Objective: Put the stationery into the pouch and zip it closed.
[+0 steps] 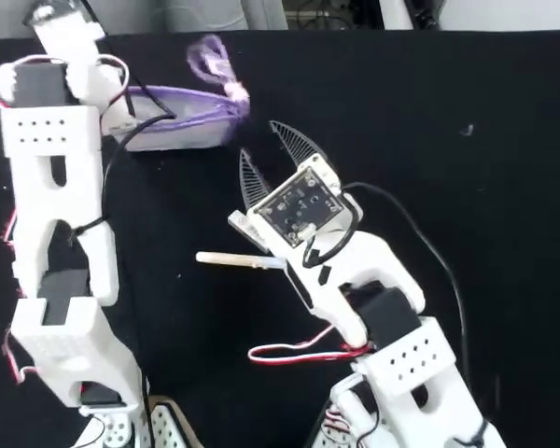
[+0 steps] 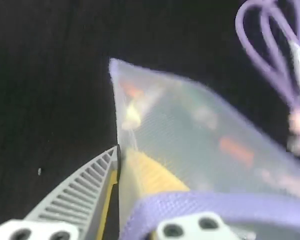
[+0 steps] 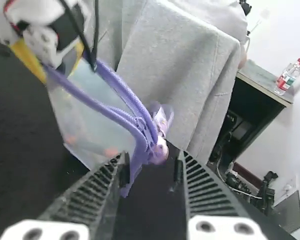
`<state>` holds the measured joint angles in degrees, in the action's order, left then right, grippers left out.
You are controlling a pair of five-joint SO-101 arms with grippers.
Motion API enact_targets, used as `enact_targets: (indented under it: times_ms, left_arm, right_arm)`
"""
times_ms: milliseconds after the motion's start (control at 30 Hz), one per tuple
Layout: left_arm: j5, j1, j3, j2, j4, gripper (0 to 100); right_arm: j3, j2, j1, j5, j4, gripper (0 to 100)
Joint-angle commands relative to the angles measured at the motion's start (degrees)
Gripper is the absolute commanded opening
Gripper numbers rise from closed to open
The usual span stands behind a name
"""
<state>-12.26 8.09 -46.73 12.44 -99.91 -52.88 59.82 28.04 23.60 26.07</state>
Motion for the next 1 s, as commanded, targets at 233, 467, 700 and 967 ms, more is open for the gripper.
enact_targets:
  times_ms: [233,467,700,967]
  left_arm:
    - [-2.9,6.4,-8.7,-3.3,0.8,3]
    - [-3.2,16.1,-8.7,-3.0,2.6,3]
    - [-3.2,22.6,-8.7,-2.9,5.1,3]
    - [-2.8,24.9,-9.0,4.0,5.4,3]
  right_arm:
    - [3.1,1.5,-1.2,0.0,2.5,14.9]
    - [9.3,1.0,-1.0,0.0,17.4,14.9]
    - [5.2,0.7,1.4,0.5,20.3,14.9]
    - [5.0,-16.6,8.2,5.0,20.4,14.9]
